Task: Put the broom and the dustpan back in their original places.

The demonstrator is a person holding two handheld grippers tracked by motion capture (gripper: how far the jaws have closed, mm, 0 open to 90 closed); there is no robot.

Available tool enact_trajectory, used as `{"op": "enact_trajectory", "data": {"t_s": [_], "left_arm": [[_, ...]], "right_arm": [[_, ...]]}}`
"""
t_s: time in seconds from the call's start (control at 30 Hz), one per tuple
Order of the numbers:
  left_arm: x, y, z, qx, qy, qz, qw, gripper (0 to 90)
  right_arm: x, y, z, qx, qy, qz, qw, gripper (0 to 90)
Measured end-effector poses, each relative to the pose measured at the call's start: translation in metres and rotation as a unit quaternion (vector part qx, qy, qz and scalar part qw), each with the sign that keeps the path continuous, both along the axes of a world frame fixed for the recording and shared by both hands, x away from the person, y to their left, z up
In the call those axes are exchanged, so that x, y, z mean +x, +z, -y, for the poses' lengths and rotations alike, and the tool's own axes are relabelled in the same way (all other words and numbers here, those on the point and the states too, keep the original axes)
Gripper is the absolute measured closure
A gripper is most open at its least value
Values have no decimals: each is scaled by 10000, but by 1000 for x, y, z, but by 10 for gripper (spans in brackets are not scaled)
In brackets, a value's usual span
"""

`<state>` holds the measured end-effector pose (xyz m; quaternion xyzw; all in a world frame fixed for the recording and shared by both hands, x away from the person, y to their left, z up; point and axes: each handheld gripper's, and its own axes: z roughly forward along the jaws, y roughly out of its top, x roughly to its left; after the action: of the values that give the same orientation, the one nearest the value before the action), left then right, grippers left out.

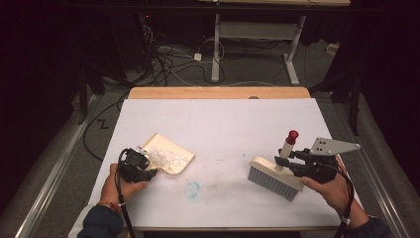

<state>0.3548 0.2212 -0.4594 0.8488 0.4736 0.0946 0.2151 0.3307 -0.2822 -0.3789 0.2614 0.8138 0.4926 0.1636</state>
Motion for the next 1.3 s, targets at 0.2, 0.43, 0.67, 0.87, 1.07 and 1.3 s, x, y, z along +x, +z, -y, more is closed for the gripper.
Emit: {"op": "enact_trajectory", "data": {"t_s": [0.2,0.43,0.67,0.87,1.07,1.3], "left_arm": [[5,0,3,-161,174,-22,9997,631],[-1,3,11,-533,295,18,9981,592],[-12,4,33,-585,28,-33,9983,480],[-14,4,36,-464,-29,172,9988,436],[-25,15,38,-266,-267,902,9952,270],[-38,22,43,-225,-565,2058,9767,207]], "right_arm": [[15,-3,2,36,-198,-58,9998,654],[34,-3,0,-125,-355,-82,9993,621],[56,-5,-1,-238,-596,-164,9978,592],[77,-11,-9,-324,-850,-243,9956,577],[96,-19,-18,-421,-1073,-308,9929,561],[116,-35,-26,-586,-1321,-465,9884,538]]}}
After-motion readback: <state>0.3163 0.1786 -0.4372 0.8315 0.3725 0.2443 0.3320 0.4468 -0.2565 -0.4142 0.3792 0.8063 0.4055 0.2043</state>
